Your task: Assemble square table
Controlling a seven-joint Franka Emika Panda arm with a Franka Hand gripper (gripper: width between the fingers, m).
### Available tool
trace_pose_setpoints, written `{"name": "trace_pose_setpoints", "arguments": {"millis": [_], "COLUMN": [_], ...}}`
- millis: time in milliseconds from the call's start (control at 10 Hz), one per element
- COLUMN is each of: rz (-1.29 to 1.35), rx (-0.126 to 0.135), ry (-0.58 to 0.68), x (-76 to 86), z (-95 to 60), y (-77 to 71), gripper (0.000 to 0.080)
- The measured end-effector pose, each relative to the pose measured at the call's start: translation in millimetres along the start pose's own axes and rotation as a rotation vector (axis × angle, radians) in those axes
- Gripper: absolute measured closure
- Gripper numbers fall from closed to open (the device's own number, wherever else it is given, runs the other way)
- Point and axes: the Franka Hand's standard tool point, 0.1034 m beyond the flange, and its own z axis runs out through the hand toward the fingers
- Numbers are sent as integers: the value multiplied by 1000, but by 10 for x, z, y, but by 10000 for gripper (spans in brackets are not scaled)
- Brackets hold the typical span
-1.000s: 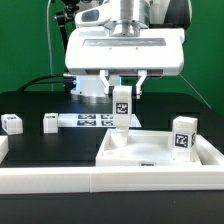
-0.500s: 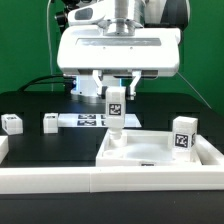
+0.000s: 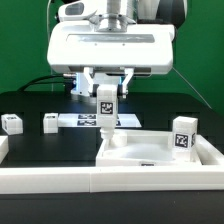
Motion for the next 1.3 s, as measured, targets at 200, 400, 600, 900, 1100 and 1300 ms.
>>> {"name": "trace_pose_setpoints", "arguments": {"millis": [200,400,600,900,1100,1300], "rz": [1,-2,-6,-1,-12,-14], "rx": [3,5,5,6,2,2], "ry": [-7,8,6,4,5,2], "x": [83,200,191,149,71,56], "z": [63,145,187,194,239,250], "y": [-19,-56,-81,-118,-145,-148], "gripper": [509,509,509,509,509,509]}}
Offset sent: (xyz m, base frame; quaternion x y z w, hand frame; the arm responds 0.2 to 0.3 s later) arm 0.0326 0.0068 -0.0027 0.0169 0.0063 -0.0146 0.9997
